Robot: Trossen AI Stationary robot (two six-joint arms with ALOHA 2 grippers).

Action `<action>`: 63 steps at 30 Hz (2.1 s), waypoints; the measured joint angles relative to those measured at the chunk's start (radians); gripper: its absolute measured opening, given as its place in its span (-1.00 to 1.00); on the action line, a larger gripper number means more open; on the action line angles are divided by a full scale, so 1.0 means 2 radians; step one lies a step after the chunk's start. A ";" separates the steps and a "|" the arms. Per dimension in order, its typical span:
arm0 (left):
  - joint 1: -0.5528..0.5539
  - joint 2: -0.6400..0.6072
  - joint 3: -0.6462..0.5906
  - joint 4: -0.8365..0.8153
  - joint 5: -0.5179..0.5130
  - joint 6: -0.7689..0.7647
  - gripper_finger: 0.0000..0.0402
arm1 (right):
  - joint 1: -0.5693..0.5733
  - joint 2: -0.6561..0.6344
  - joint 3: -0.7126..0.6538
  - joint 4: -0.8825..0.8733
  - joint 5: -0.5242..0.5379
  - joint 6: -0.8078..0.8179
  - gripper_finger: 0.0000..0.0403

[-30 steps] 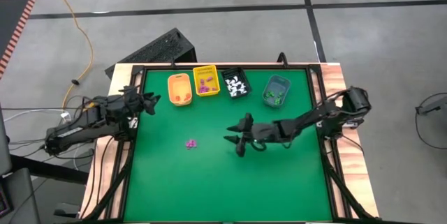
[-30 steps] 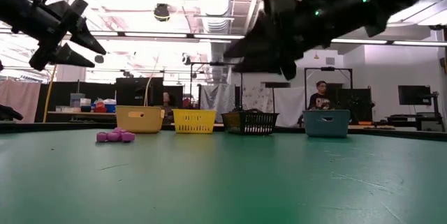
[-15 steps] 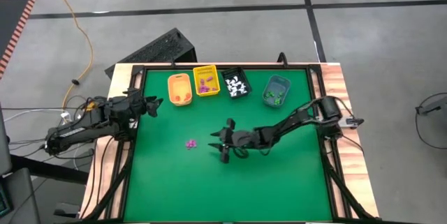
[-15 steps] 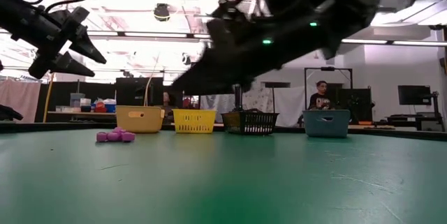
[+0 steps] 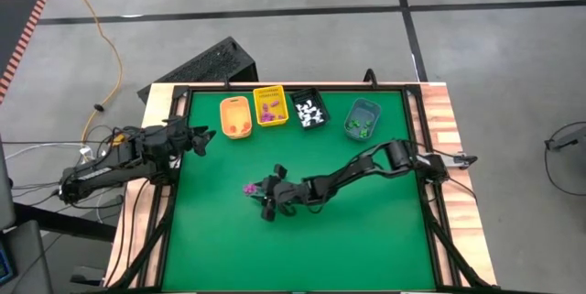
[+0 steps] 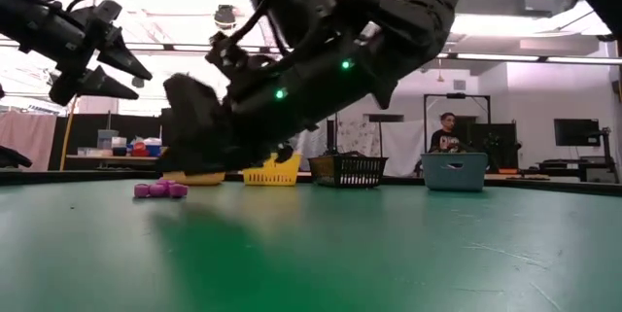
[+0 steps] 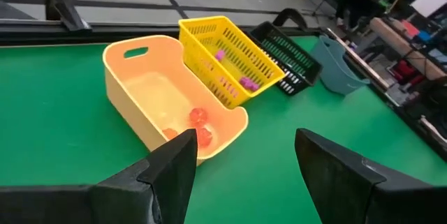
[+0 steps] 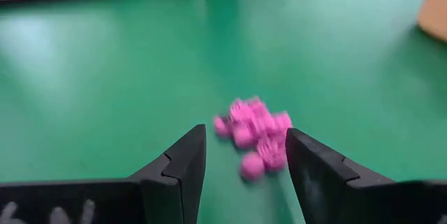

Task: Sort Halloween decoration
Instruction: Put the pink skeleton toy into the yellow bin

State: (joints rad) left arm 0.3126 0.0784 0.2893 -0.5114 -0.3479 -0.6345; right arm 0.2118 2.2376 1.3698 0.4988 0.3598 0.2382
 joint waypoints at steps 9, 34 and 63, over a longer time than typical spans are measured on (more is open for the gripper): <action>0.000 0.000 0.000 0.004 0.015 0.012 0.15 | -0.005 0.005 0.018 -0.068 0.056 0.000 -0.05; 0.000 0.000 0.000 0.003 0.013 0.012 0.15 | -0.005 -0.004 0.018 -0.025 0.096 0.083 -0.05; 0.000 0.000 0.000 0.003 0.014 0.020 0.15 | 0.002 0.028 0.018 -0.041 0.107 0.116 -0.05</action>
State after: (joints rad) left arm 0.3126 0.0780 0.2897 -0.5060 -0.3195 -0.5941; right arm 0.2160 2.2932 1.4052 0.4164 0.5747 0.4709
